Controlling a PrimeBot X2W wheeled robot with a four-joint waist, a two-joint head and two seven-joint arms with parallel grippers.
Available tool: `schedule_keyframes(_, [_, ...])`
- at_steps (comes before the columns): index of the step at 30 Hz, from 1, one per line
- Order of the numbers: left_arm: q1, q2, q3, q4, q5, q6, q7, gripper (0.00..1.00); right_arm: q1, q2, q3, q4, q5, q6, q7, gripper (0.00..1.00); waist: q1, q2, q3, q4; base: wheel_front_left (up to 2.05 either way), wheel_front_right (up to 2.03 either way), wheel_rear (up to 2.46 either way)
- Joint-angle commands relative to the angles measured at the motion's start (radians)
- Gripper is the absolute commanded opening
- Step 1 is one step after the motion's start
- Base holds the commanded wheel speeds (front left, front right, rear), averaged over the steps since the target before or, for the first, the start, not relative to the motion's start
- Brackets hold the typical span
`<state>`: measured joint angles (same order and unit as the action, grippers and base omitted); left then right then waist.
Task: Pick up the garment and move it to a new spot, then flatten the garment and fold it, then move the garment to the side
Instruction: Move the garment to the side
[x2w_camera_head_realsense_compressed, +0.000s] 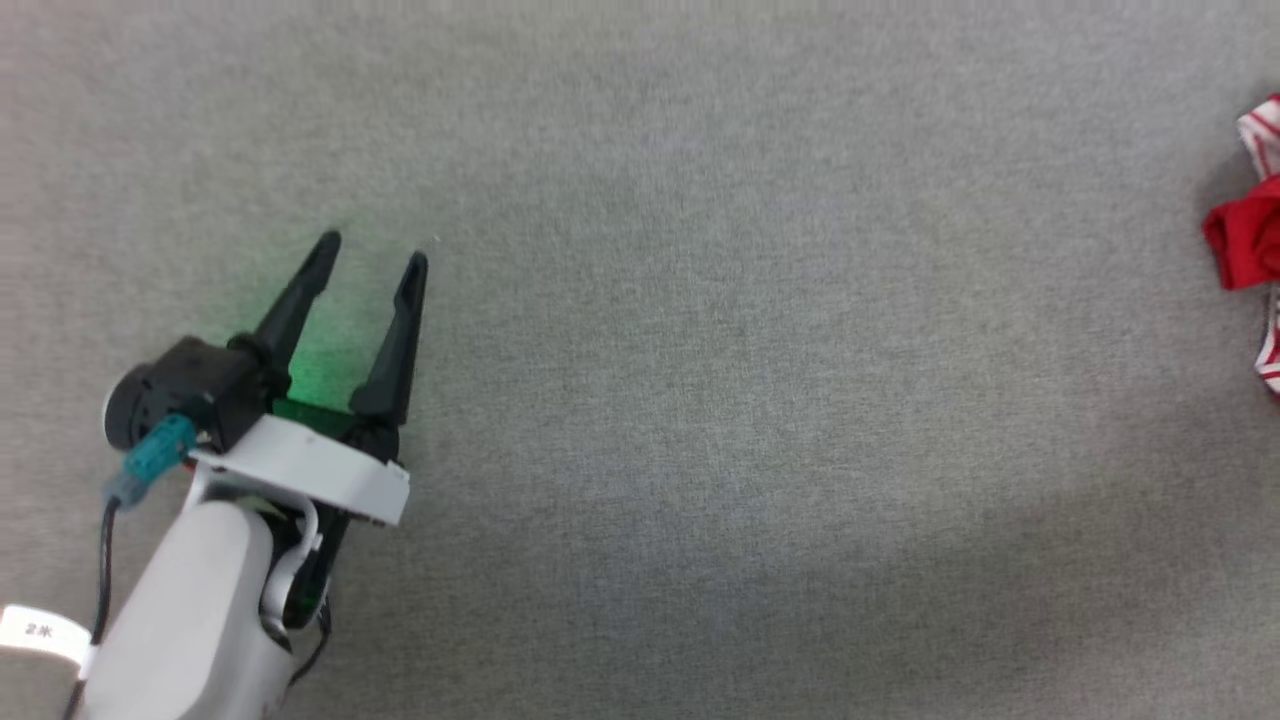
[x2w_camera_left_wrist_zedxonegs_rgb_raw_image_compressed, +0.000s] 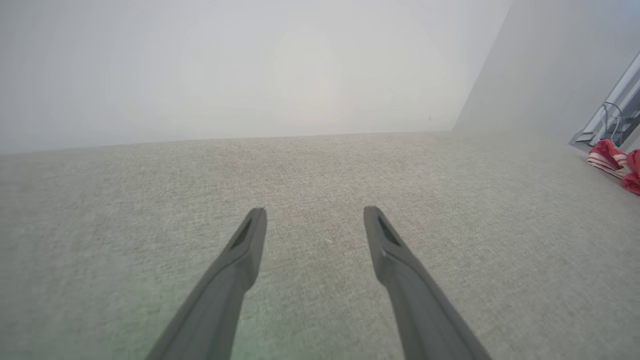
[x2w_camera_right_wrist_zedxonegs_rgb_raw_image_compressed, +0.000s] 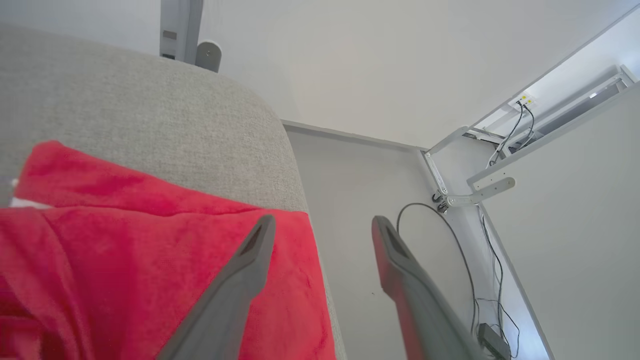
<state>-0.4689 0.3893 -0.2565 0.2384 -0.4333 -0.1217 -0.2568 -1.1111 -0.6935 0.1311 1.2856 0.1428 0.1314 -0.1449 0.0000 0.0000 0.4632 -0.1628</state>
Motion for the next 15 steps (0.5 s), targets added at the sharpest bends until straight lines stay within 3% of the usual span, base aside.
schedule_keyframes(1, [0.02, -0.001, 0.005, 0.004, -0.009, 0.005, -0.005, 1.0, 0.019, 0.016, -0.008, 0.001, 0.007, -0.002, -0.011, 1.0, 0.0, 0.0, -0.051, 0.013, 0.0, 0.0, 0.0])
schedule_keyframes(6, [0.075, -0.006, 0.023, 0.015, -0.02, 0.008, -0.006, 1.0, 0.044, 0.055, -0.002, 0.001, 0.03, -0.002, -0.061, 1.0, 0.0, 0.0, -0.13, 0.031, 0.0, 0.0, 0.0])
schedule_keyframes(15, [0.2, -0.02, 0.071, 0.012, -0.04, 0.021, -0.008, 1.0, 0.159, 0.185, 0.033, -0.069, 0.071, -0.002, -0.117, 1.0, 0.0, 0.0, -0.268, 0.061, 0.0, 0.0, 0.0])
